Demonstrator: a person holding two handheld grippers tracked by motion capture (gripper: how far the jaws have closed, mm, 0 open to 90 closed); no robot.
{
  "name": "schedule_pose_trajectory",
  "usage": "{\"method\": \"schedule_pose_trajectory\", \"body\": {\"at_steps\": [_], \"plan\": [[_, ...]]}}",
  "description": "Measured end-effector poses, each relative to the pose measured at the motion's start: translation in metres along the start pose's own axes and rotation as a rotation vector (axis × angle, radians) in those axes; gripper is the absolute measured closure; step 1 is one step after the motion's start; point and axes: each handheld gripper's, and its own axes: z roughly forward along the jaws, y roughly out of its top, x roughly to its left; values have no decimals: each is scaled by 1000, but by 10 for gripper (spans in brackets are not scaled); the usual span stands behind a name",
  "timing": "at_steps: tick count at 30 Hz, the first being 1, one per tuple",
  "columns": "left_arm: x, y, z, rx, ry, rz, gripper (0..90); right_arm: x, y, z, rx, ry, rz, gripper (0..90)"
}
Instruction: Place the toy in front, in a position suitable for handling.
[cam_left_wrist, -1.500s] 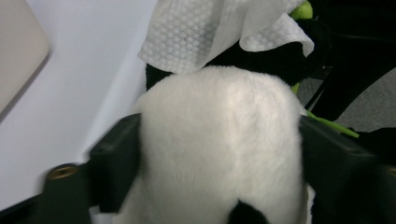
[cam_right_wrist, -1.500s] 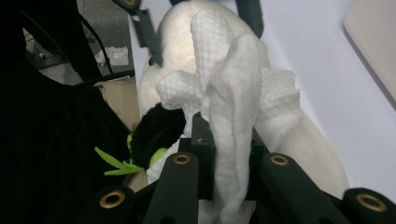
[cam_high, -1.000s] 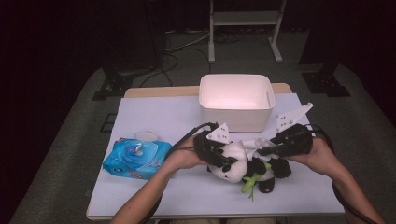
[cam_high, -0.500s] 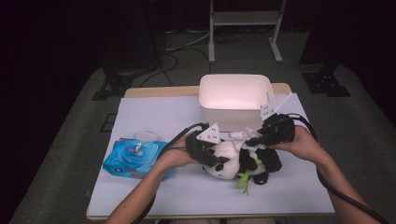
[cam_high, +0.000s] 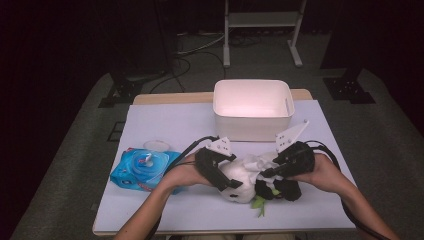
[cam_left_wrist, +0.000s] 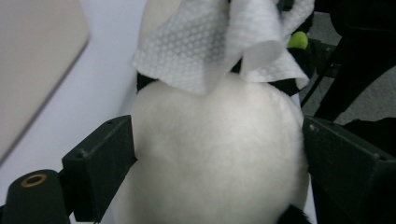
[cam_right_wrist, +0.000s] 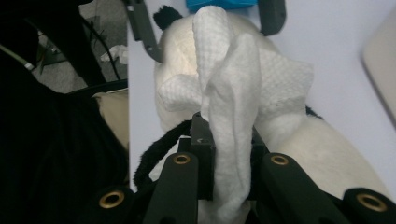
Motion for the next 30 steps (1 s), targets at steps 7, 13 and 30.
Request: {"method": "schedule_pose_trajectory", "body": {"at_steps": [7, 13, 30], "plan": [[-17, -5, 4, -11, 7, 43, 228, 13, 7, -3, 5, -13, -27, 807], [-25, -9, 4, -14, 19, 70, 230, 18, 23, 15, 57, -19, -78, 806], [-25, -8, -1, -62, -28, 13, 183, 19, -10, -23, 21, -50, 8, 806]]}}
